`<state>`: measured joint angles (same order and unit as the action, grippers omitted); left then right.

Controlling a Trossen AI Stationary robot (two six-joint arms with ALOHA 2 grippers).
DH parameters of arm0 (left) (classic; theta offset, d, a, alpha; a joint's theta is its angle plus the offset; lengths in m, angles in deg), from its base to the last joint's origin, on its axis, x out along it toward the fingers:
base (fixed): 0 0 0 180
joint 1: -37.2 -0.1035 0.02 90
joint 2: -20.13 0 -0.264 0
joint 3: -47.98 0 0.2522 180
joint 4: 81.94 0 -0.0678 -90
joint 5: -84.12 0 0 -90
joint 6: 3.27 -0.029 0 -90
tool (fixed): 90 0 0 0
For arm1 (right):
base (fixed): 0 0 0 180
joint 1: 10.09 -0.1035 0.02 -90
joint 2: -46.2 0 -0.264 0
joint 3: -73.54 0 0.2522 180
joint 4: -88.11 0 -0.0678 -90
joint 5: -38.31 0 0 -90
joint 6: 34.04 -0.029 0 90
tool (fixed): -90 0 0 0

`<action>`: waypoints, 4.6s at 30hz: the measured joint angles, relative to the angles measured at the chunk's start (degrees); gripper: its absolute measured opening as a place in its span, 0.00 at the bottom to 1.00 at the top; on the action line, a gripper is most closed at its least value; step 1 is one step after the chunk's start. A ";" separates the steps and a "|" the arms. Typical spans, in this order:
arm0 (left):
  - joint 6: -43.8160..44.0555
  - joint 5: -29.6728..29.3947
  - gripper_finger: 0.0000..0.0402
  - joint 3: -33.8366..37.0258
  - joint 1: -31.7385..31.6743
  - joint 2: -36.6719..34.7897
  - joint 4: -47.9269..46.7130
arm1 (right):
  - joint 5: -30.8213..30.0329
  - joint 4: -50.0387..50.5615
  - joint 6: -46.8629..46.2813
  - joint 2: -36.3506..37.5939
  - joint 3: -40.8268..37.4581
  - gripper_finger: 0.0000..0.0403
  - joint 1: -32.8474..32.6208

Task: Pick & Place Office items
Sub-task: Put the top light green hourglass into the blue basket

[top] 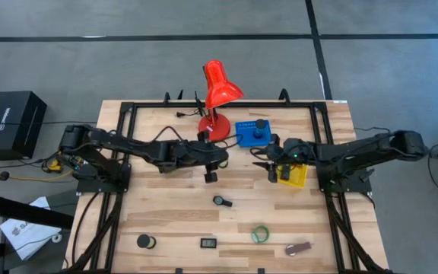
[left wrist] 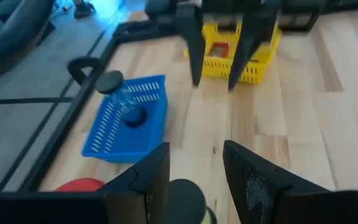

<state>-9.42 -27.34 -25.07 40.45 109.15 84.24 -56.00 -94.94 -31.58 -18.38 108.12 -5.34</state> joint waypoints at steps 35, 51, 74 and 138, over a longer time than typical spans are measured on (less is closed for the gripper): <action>0.02 0.07 0.36 0.00 0.00 -9.19 -1.55 | 10.06 -14.91 0.90 -35.12 23.82 0.77 4.48; -0.07 0.18 0.36 2.56 0.00 -9.17 -1.11 | 10.07 -13.45 3.42 -42.65 29.80 0.77 5.15; -0.89 0.01 0.36 3.15 0.00 -9.14 -0.93 | 10.10 -8.76 3.58 -42.29 29.75 0.49 5.03; -0.83 -0.01 0.36 3.15 0.00 -9.14 -0.94 | 3.94 10.73 6.58 -29.40 27.25 0.55 23.84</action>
<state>-10.25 -27.35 -21.92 40.45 100.01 83.30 -52.06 -84.21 -25.00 -47.78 135.36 18.50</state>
